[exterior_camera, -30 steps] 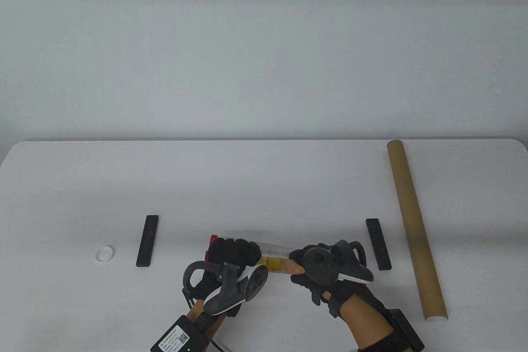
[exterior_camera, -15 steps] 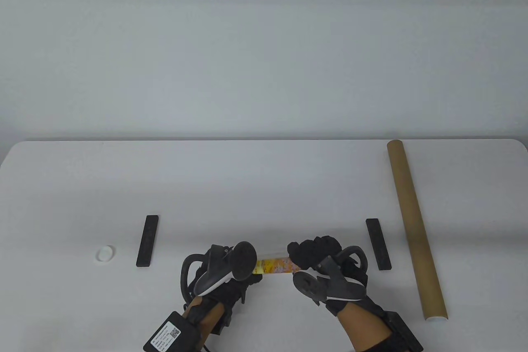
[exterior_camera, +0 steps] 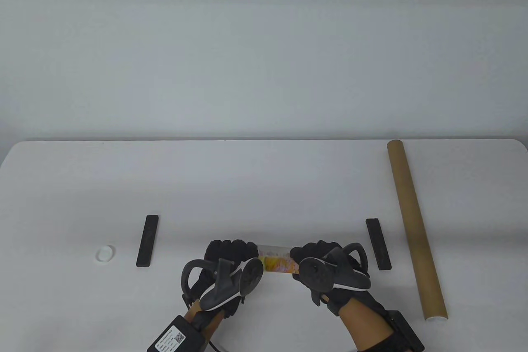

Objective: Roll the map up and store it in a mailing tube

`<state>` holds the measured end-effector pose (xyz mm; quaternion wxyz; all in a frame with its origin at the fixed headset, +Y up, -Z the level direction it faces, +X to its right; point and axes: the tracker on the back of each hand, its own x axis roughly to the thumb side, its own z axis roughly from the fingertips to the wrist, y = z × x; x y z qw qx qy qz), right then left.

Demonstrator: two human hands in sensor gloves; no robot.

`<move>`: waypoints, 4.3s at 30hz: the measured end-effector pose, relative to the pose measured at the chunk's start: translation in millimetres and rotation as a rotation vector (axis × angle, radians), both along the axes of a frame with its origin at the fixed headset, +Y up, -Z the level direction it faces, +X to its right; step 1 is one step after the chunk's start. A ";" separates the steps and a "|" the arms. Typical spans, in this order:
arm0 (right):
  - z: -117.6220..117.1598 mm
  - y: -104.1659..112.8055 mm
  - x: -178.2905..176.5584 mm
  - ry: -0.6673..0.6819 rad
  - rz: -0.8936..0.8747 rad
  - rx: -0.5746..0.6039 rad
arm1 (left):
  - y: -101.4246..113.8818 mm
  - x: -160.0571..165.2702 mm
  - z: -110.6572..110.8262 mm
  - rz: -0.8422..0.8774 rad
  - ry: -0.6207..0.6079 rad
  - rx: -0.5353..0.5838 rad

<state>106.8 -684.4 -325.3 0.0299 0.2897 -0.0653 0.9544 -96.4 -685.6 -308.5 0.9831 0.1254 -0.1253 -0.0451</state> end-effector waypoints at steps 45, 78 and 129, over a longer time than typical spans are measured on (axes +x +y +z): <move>6.3 -3.6 -7.3 0.002 0.120 0.145 | -6.4 -11.8 -18.2 0.123 0.056 -0.421; 4.1 -5.3 -6.5 0.005 0.128 0.154 | -12.4 -13.0 -24.4 0.161 0.056 -0.516; -8.0 -10.2 4.0 0.000 -0.004 -0.087 | -4.4 -1.9 -5.8 -0.027 -0.038 -0.058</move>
